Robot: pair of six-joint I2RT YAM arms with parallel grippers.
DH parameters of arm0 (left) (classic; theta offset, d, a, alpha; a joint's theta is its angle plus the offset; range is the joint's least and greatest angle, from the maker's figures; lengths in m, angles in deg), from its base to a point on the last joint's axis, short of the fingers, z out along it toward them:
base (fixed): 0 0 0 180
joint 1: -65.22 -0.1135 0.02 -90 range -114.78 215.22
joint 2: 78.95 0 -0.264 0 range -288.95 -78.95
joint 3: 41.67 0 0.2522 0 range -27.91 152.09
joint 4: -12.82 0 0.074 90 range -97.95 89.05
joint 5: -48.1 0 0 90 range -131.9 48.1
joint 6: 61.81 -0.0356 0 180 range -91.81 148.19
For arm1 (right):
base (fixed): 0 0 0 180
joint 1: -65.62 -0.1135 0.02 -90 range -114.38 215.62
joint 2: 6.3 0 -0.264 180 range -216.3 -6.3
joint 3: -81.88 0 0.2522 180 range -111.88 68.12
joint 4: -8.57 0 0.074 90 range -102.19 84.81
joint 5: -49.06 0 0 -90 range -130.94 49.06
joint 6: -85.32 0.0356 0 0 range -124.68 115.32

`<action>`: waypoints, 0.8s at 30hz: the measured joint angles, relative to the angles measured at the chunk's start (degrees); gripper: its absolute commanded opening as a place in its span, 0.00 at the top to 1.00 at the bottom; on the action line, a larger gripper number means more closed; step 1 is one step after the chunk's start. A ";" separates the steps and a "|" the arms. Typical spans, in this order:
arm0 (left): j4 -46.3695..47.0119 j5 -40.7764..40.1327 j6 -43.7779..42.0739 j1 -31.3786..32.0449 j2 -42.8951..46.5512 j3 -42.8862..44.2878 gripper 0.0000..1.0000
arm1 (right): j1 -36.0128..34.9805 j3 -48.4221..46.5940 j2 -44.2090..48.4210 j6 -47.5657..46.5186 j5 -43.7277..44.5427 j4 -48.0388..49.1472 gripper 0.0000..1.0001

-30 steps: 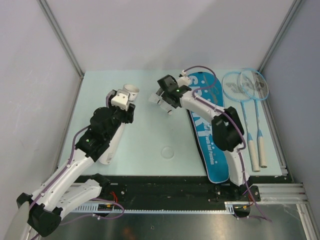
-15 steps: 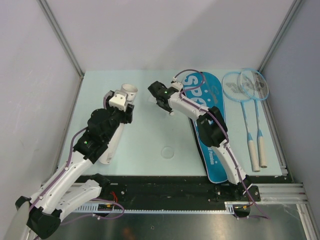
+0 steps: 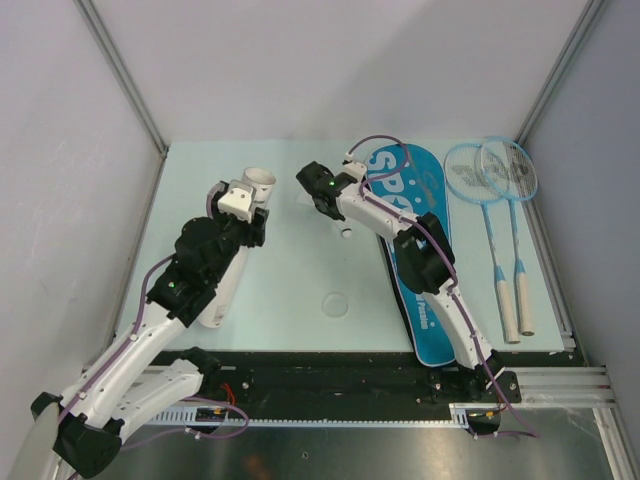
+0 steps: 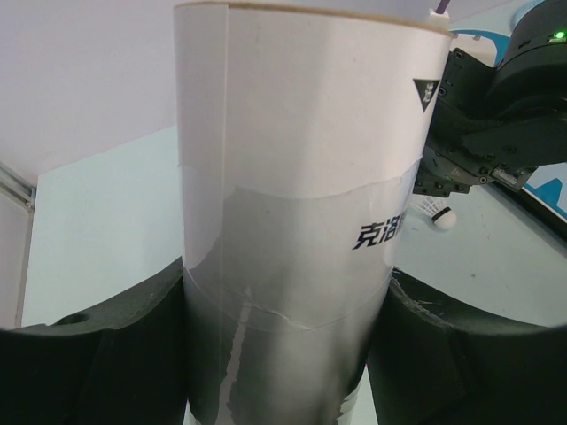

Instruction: Pack up the badminton gear

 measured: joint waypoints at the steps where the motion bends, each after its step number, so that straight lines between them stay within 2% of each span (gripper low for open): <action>1: 0.00 0.04 0.00 0.00 0.00 -0.02 0.76 | 0.00 0.02 0.00 -0.33 0.00 0.02 1.00; 7: 0.35 0.22 0.00 -0.13 0.07 -0.55 0.77 | -0.02 1.55 1.01 -2.60 -0.31 1.53 1.00; 12: 0.37 0.59 0.02 -0.31 0.07 -0.72 0.77 | 0.81 14.03 9.01 -9.86 -6.10 10.45 0.99; 14: 0.37 0.81 0.02 -0.37 0.07 -0.76 0.77 | 1.99 20.72 13.66 -13.77 -11.96 15.76 0.87; 15: 0.37 1.07 0.02 -0.42 0.07 -0.76 0.76 | 3.10 24.26 16.04 -16.04 -15.74 19.26 0.68; 18: 0.37 1.64 0.04 -0.44 0.04 -0.76 0.76 | 6.75 30.56 20.83 -23.15 -27.98 26.21 0.38; 20: 0.37 1.97 0.04 -0.48 0.04 -0.76 0.77 | 11.06 31.15 21.53 -29.46 -36.63 29.70 0.30; 24: 0.37 2.67 0.26 -0.48 0.04 -0.79 0.76 | 15.89 27.82 20.22 -44.06 -48.22 29.66 0.26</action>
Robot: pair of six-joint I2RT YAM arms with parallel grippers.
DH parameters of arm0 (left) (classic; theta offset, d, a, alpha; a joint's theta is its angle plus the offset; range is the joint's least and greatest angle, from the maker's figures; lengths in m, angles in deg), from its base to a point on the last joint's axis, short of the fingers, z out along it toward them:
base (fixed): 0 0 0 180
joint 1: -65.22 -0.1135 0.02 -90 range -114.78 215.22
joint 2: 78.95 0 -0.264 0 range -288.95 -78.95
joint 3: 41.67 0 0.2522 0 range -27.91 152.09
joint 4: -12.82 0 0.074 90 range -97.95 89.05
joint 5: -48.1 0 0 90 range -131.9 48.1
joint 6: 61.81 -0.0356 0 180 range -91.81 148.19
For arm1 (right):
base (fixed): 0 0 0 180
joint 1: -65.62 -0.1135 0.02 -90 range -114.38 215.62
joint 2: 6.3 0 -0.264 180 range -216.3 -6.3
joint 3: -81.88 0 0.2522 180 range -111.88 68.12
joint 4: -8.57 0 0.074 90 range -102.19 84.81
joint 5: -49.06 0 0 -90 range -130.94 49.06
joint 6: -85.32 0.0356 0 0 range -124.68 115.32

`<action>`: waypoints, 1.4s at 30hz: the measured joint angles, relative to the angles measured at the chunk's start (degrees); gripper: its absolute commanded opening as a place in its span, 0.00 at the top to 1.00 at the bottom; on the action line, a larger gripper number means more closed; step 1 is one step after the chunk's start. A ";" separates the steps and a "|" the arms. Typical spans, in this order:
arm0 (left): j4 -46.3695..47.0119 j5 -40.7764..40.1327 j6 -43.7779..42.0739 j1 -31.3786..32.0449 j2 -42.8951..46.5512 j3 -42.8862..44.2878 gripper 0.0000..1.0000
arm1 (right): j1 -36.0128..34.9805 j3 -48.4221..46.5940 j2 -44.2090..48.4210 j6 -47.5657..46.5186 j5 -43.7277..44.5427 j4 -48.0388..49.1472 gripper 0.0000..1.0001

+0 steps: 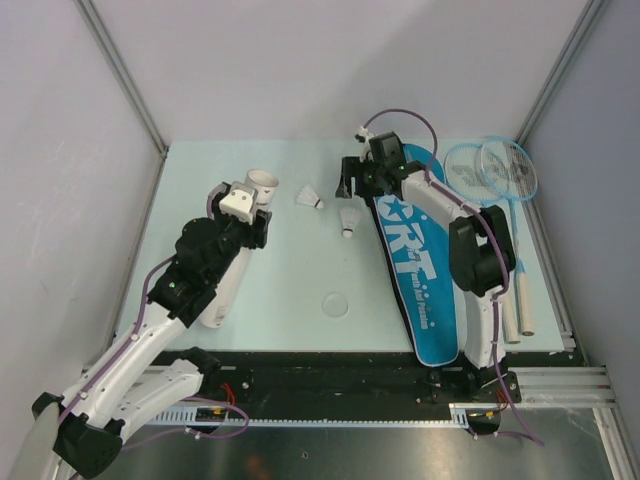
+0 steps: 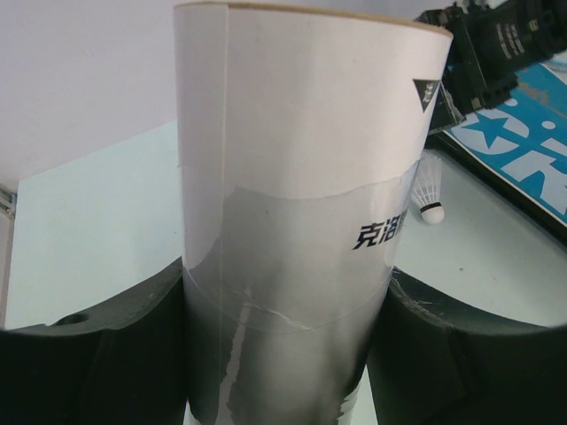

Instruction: Pack up the badminton gear

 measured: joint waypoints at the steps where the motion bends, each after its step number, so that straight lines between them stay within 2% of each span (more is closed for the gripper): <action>1: 0.00 0.26 0.07 -0.02 0.00 0.00 0.76 | 0.57 -2.14 -0.96 -3.43 -2.75 -0.92 0.27; 7: 0.07 0.68 0.22 -0.07 -0.37 -0.02 0.76 | 2.25 -20.63 -10.93 -19.50 -16.26 -11.96 0.33; 10: 0.04 1.03 0.24 -0.07 -0.76 -0.09 0.76 | 2.73 -24.46 -14.08 -24.22 -19.23 -16.94 0.34; 13: 0.07 1.66 0.26 -0.11 -1.27 -0.09 0.76 | 3.26 -25.49 -16.59 -27.80 -20.70 -20.59 0.40; 19: 0.04 2.51 0.42 -0.15 -1.84 -0.09 0.76 | 3.69 -25.68 -20.31 -32.26 -23.45 -26.18 0.70; 22: 0.04 2.95 0.44 -0.17 -1.84 -0.09 0.76 | 3.72 -25.68 -20.52 -32.61 -25.16 -27.30 1.00; 23: 0.04 3.06 0.46 -0.17 -1.84 -0.09 0.76 | 3.80 -25.68 -20.50 -32.26 -25.81 -27.21 1.00; 27: 0.20 3.43 0.72 -0.17 -1.86 -0.11 0.75 | 4.04 -23.61 -18.95 -26.51 -26.10 -24.24 1.00; 29: 0.55 3.48 0.79 -0.17 -1.90 -0.13 0.75 | 4.28 -17.03 -14.69 -18.97 -23.10 -18.84 1.00; 32: 1.03 4.02 0.87 -0.22 -2.14 -0.13 0.73 | 4.46 0.33 -1.22 -2.86 -13.51 -7.21 1.00; 34: 1.49 4.87 0.92 -0.26 -2.60 -0.13 0.72 | 4.00 13.77 10.19 5.73 -6.82 1.33 1.00; 36: 2.12 5.99 1.29 -0.35 -3.74 -0.13 0.73 | 2.75 21.97 19.67 11.61 -1.11 6.45 1.00; 38: 2.36 8.00 1.62 -0.55 -5.64 -0.09 0.74 | 0.26 24.02 24.94 14.53 2.08 11.17 1.00; 42: 1.86 14.62 1.99 -0.76 -10.10 -0.09 0.78 | -4.04 24.09 29.73 15.85 1.79 19.41 1.00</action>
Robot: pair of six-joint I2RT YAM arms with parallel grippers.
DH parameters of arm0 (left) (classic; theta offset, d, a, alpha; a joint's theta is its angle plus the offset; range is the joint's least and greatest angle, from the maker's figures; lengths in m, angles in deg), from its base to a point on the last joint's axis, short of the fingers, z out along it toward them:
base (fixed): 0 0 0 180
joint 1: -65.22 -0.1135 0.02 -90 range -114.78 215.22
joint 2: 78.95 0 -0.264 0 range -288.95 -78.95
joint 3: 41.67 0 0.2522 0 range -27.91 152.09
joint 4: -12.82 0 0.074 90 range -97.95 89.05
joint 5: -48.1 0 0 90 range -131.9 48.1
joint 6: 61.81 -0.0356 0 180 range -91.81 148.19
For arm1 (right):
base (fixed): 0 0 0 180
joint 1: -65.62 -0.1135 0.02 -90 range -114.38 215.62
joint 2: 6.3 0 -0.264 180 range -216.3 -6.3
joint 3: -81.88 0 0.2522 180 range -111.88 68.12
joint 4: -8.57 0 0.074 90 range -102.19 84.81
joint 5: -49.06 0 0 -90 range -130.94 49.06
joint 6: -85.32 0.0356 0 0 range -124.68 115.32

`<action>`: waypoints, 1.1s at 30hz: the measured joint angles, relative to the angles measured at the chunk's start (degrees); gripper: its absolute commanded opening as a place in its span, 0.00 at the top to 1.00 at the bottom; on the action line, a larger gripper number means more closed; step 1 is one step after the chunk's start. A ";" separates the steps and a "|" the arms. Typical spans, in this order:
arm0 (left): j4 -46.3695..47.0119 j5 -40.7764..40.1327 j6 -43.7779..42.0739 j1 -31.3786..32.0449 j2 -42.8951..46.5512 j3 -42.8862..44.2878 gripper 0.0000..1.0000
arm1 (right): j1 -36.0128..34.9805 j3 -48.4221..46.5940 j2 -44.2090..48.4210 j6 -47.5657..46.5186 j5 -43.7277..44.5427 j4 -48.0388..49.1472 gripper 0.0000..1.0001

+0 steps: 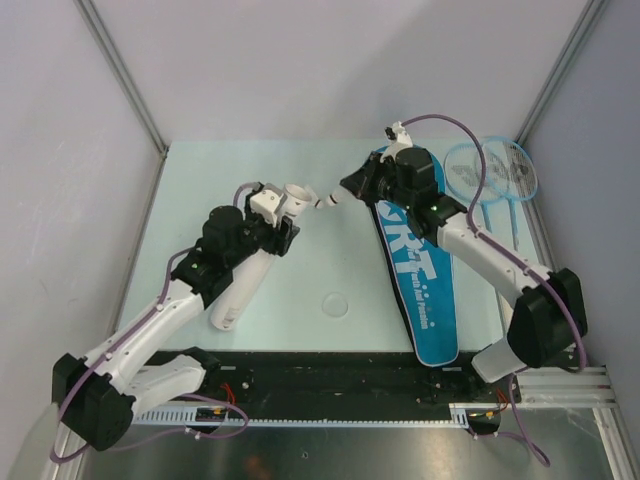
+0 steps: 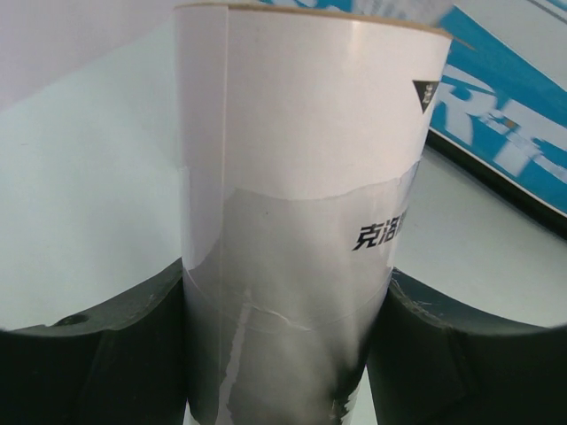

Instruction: Pack up the badminton gear

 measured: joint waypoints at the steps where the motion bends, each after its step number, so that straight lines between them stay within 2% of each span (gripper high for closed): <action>1: -0.22 1.36 0.17 0.00 -0.52 0.00 0.78 | -0.63 0.11 1.05 -0.22 -0.17 0.68 1.00; 9: -1.62 11.56 0.42 0.00 -2.69 1.31 0.79 | -3.52 -0.33 12.57 -4.52 -1.55 0.66 1.00; 16: -1.97 13.94 0.33 0.02 -3.41 1.66 0.80 | -5.40 -2.19 13.03 -6.64 -4.26 -1.66 1.00; 21: -2.10 14.27 0.17 0.55 -3.39 1.66 0.80 | -5.81 -2.19 11.93 -6.27 -9.25 -2.51 1.00; 22: -2.12 14.27 0.17 0.68 -3.39 1.66 0.80 | -5.81 -2.19 11.65 -5.95 -10.32 -2.40 0.95; 23: -2.16 14.27 0.15 0.81 -3.37 1.66 0.80 | -5.81 -2.19 11.23 -5.53 -11.89 -2.05 0.86; 24: -2.16 14.27 0.15 0.92 -3.37 1.66 0.80 | -5.81 -2.19 10.78 -4.96 -13.49 -1.66 0.74; 25: -2.19 14.27 0.13 1.05 -3.37 1.66 0.80 | -5.73 -2.19 10.25 -4.31 -15.02 -1.36 0.55; 28: -2.29 14.27 0.07 1.27 -3.26 1.66 0.80 | -5.44 -2.69 8.17 -2.78 -20.68 -0.57 0.33; 31: -2.40 14.25 -0.20 1.40 -2.86 1.66 0.80 | -5.18 -3.04 6.47 -2.73 -23.78 -1.11 0.27; 33: -2.43 14.23 -0.24 1.49 -2.62 1.66 0.80 | -5.14 -3.04 6.40 -3.10 -23.82 -2.51 0.28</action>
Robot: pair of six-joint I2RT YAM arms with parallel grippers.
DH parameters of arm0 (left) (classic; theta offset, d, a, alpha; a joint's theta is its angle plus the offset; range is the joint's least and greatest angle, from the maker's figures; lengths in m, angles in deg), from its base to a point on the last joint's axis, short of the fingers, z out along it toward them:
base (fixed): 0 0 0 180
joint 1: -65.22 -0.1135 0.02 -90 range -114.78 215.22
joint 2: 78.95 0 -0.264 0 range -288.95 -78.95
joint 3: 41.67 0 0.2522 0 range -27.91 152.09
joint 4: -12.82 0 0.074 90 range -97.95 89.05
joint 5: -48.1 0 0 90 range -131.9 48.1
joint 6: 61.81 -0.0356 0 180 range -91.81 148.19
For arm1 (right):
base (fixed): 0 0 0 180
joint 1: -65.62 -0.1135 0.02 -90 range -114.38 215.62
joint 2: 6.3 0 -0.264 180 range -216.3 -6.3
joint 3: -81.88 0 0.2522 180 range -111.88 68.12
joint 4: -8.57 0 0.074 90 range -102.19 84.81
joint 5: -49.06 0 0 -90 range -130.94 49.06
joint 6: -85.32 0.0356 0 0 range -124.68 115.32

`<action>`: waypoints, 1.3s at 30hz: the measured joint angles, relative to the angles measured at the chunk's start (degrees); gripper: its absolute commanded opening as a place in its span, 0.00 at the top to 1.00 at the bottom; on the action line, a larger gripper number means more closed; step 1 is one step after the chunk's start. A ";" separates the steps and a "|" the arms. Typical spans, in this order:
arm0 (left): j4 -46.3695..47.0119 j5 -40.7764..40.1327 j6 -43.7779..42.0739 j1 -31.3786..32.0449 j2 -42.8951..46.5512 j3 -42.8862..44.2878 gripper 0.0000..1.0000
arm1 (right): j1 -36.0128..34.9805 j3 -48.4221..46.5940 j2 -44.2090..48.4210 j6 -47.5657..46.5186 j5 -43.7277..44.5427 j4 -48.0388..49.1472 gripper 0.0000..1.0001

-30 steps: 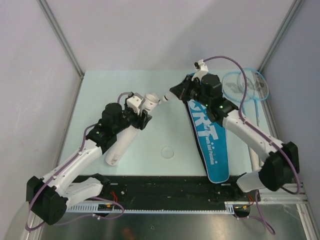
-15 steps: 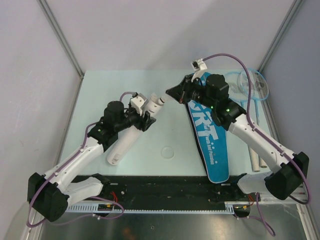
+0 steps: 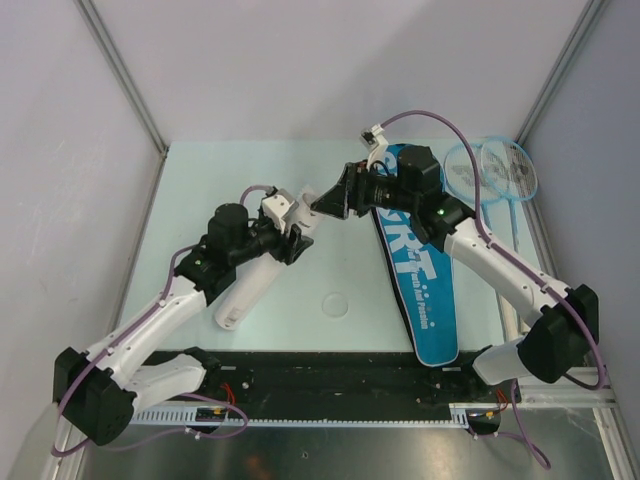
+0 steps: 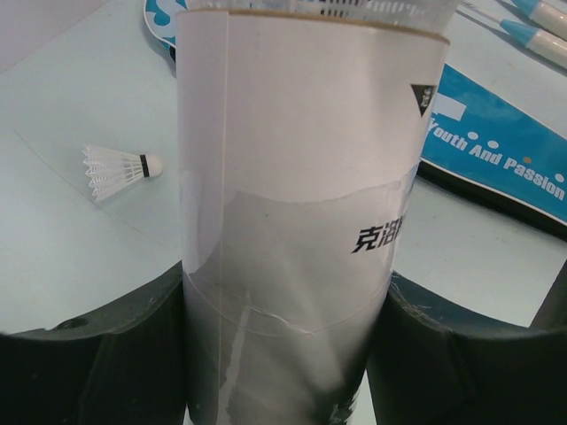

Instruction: Pack up the badminton gear

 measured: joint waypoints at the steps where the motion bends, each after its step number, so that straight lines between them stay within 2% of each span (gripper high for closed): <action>1: 0.00 0.02 0.02 0.02 0.07 0.00 0.80 | 0.02 0.00 0.20 -0.28 0.20 -0.57 0.33; 3: 0.00 0.00 0.00 0.04 0.15 0.00 0.80 | 0.22 -0.02 0.52 -0.44 0.57 -0.92 0.41; 6: 0.00 -0.02 -0.02 0.07 0.26 0.00 0.81 | 0.35 -0.02 1.38 -0.50 1.86 -1.18 0.58; 7: 0.00 -0.02 -0.02 0.07 0.35 0.00 0.81 | 0.28 -0.02 1.57 -0.50 2.32 -1.11 0.73; 10: -0.02 -0.02 -0.02 0.15 0.76 0.00 0.81 | -0.37 -0.02 1.66 -1.01 4.31 -1.09 0.90; 13: -0.07 -0.04 -0.02 0.20 1.03 0.00 0.81 | -2.19 -0.02 1.33 -1.95 6.36 -1.29 0.97; 18: -1.25 -0.22 -0.28 0.31 1.55 0.00 0.81 | -4.28 -0.42 -1.16 -2.23 7.17 -0.81 0.98; 20: -1.68 -0.44 -0.31 0.42 1.55 0.00 0.81 | -4.39 -1.03 -2.38 -2.43 7.08 -1.01 0.96; 21: -1.70 -0.46 -0.31 0.44 1.60 0.00 0.81 | -4.37 -1.38 -2.89 -2.56 7.26 -1.31 0.91; 22: -1.73 -0.55 -0.33 0.44 1.60 0.00 0.81 | -4.28 -1.62 -3.13 -2.67 7.72 -1.62 0.83; 23: -1.73 -0.70 -0.35 0.44 1.62 0.00 0.81 | -4.07 -1.62 -3.17 -2.71 8.15 -1.75 0.80; 24: -1.70 -1.29 -0.35 0.44 1.60 0.00 0.81 | -3.67 -1.68 -3.10 -2.86 8.39 -1.86 0.74; 25: -1.68 -1.79 -0.37 0.46 1.62 0.00 0.82 | -3.34 -1.81 -3.04 -2.54 8.74 -1.75 0.60; 28: -1.68 -5.03 -0.46 0.52 1.73 0.00 0.83 | -0.85 -2.05 -3.04 -0.11 10.54 -0.09 0.41; 30: -1.68 -7.65 -0.50 0.52 2.05 0.00 0.85 | 1.25 -2.21 -3.04 2.38 13.18 1.42 0.34; 31: -1.68 -9.81 -0.48 0.52 2.34 0.00 0.86 | 2.01 -2.25 -3.04 3.30 14.99 1.81 0.24; 33: -1.68 -14.14 -0.44 0.50 3.08 0.00 0.85 | 2.69 -2.47 -3.04 6.58 22.27 1.86 0.11; 36: -1.88 -22.71 0.00 0.07 5.05 0.00 0.86 | 1.70 -3.23 -4.55 11.52 33.81 1.42 0.09; 39: -1.92 -30.27 0.11 -0.61 7.74 0.00 0.89 | -0.07 -7.96 -10.91 15.98 42.93 -1.66 0.09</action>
